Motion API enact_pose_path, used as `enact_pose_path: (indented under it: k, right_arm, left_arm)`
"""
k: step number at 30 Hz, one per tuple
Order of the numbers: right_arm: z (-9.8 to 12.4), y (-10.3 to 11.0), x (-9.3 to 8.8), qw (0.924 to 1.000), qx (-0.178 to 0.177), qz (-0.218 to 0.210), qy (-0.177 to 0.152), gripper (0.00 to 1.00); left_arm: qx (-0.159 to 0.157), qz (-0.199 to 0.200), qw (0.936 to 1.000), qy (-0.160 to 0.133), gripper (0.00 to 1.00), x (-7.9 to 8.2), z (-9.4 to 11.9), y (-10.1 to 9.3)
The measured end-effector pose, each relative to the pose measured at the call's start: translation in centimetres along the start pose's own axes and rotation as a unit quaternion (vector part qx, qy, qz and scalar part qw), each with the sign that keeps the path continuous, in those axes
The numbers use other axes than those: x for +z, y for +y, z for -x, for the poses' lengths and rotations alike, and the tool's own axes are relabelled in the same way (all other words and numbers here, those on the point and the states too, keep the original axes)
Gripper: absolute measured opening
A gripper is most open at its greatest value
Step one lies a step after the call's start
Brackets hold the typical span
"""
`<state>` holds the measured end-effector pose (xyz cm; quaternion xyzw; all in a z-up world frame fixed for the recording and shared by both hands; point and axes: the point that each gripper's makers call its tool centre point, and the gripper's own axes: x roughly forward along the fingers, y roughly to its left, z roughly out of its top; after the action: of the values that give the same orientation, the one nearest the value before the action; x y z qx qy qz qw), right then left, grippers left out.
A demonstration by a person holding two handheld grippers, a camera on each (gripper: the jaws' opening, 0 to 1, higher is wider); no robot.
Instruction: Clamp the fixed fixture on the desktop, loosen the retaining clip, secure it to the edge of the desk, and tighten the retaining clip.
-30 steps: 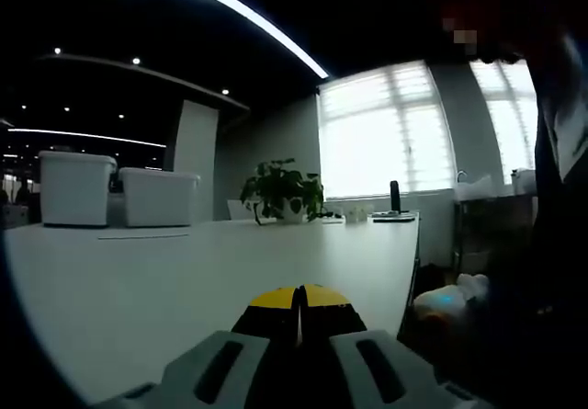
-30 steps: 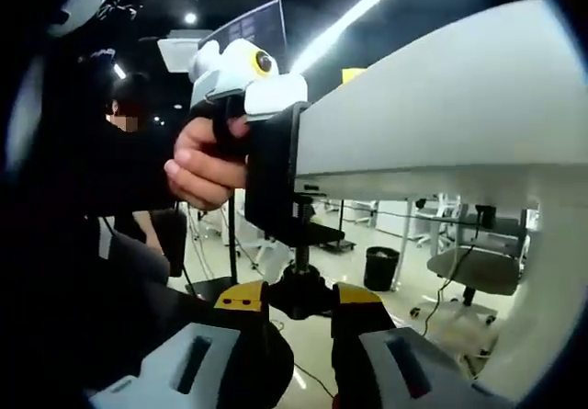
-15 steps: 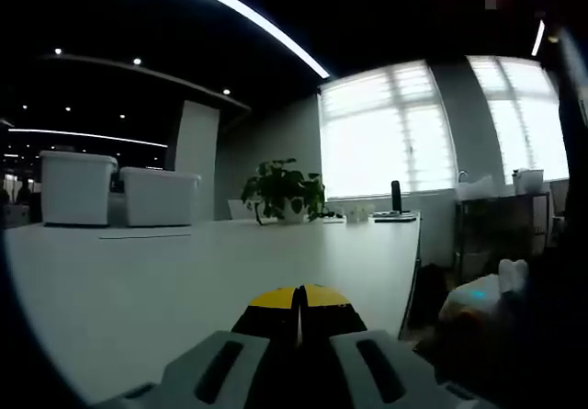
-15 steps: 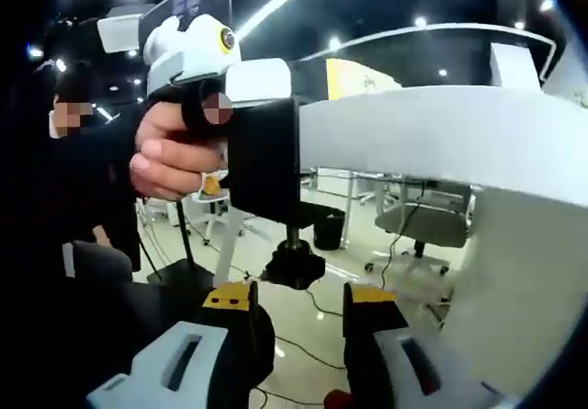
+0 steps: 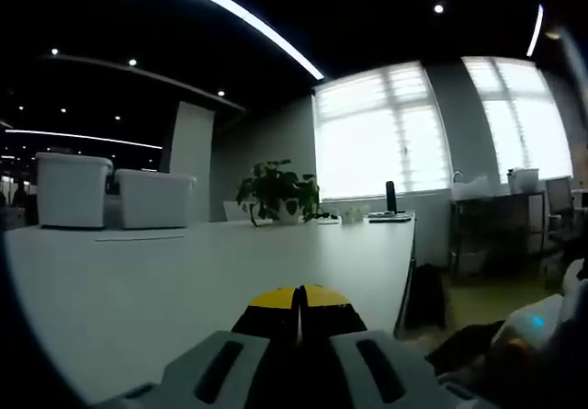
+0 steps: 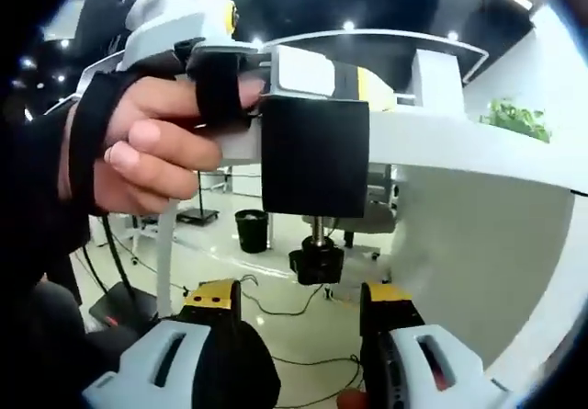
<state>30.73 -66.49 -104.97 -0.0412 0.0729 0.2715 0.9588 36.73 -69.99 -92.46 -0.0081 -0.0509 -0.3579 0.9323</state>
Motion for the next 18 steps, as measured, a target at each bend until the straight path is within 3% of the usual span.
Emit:
enact_pose_path:
  k: [10, 15, 18]
  right_arm:
    - [-2.5, -1.2, 0.5, 0.9991, -0.039, -0.015, -0.007, 0.43]
    - [-3.0, -1.5, 1.4, 0.9984, -0.050, -0.013, -0.021, 0.25]
    - [-3.1, -1.8, 1.1, 0.9982, -0.054, -0.020, -0.014, 0.24]
  left_arm:
    - [0.003, 0.001, 1.0000, 0.001, 0.01, 0.0, 0.0, 0.1]
    - [0.004, 0.001, 1.0000, 0.001, 0.01, 0.0, 0.0, 0.2]
    - [0.006, 0.001, 1.0000, 0.001, 0.01, 0.0, -0.1, 0.3]
